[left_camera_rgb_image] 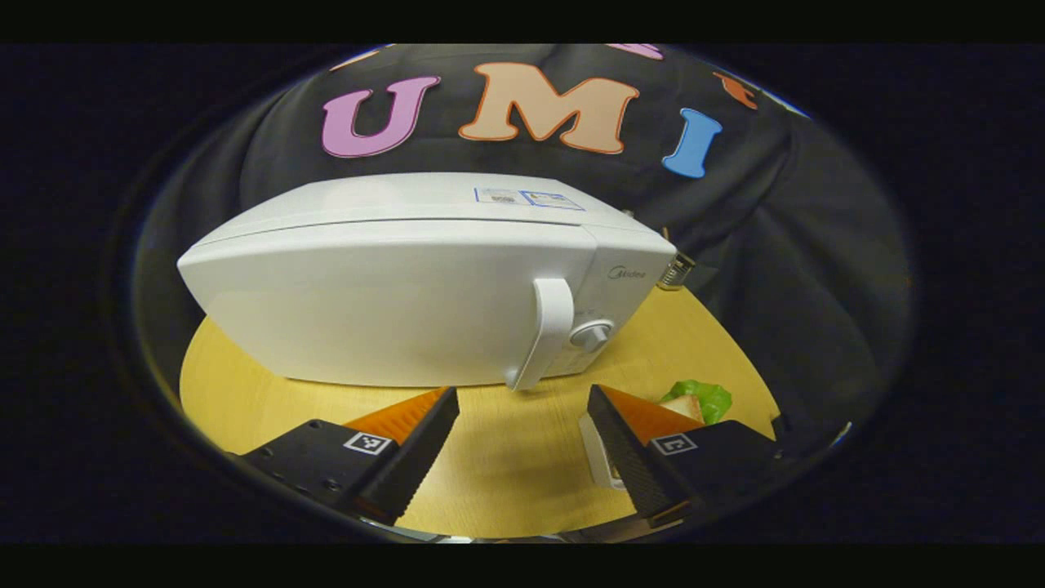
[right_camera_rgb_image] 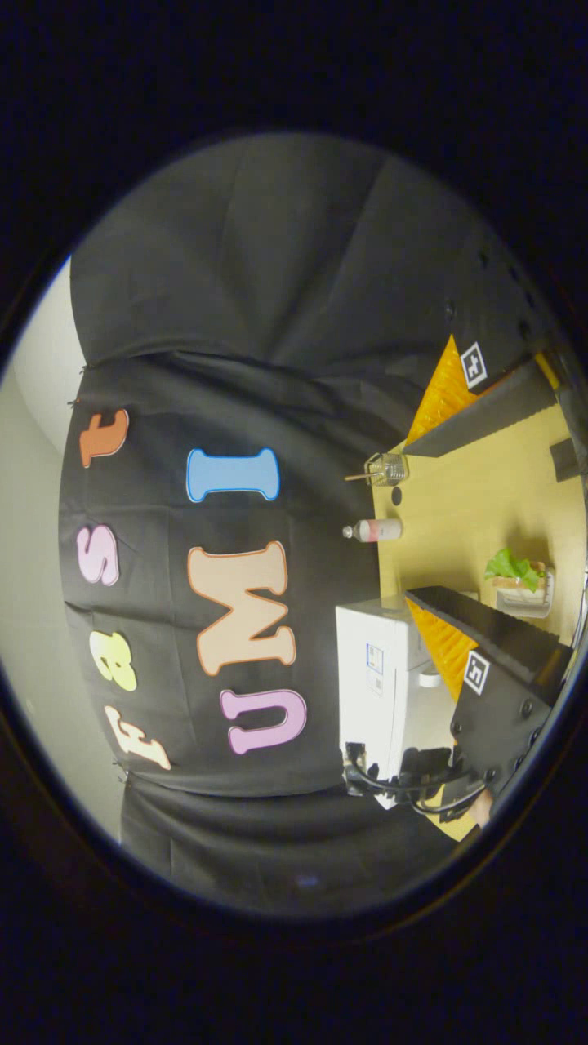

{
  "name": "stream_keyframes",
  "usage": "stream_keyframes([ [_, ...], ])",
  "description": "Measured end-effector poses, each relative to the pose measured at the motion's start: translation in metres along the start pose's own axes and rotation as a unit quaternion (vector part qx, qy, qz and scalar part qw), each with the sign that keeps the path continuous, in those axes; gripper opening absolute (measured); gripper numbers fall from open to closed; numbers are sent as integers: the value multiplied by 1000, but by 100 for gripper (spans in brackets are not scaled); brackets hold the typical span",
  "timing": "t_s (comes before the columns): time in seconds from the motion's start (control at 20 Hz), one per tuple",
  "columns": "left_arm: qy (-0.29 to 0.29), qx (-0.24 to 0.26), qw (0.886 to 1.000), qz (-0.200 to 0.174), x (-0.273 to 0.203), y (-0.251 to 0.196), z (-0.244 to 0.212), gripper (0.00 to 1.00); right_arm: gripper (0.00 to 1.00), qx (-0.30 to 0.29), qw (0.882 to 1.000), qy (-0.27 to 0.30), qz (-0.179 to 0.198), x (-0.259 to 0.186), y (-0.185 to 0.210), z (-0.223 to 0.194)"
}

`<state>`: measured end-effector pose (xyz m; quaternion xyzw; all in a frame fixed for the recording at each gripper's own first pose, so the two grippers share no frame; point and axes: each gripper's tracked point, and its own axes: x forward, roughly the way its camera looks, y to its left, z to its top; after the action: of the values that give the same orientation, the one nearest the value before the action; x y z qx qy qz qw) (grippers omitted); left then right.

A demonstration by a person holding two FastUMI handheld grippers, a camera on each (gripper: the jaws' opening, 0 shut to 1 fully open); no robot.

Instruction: Open the microwave oven with the left hand, put the food in, and close the microwave oven.

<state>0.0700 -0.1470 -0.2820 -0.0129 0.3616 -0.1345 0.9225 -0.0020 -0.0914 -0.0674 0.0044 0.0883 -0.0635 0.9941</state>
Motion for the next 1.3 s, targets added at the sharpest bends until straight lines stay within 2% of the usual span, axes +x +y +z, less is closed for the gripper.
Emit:
stream_keyframes([
  [0.15,9,2,1000,2,23,-1,4,92,97,-5,1000,4,10,10,-4,-1],
  [0.4,21,-1,1000,7,45,-2,5,85,97,-6,999,19,27,26,-9,-7],
  [0.45,21,2,1000,9,48,-1,6,80,97,-6,999,24,29,28,-11,-9],
  [0.55,23,6,1000,13,53,1,8,77,97,-2,999,30,33,31,-14,-10],
  [0.7,32,-7,999,19,60,3,4,60,100,-2,999,35,34,35,-22,-11],
  [0.95,34,-41,998,22,66,-3,4,47,97,-13,998,50,40,40,-32,-20],
  [1.0,36,-37,998,27,65,-2,3,37,97,-14,998,52,42,40,-33,-22],
  [1.15,38,-21,998,42,67,-3,3,34,97,-15,997,52,52,39,-32,-24],
  [1.2,39,-15,998,47,66,-3,2,25,97,-15,997,54,56,38,-31,-27],
  [1.3,34,-2,998,51,65,-3,2,20,97,-15,996,60,61,36,-31,-33],
])
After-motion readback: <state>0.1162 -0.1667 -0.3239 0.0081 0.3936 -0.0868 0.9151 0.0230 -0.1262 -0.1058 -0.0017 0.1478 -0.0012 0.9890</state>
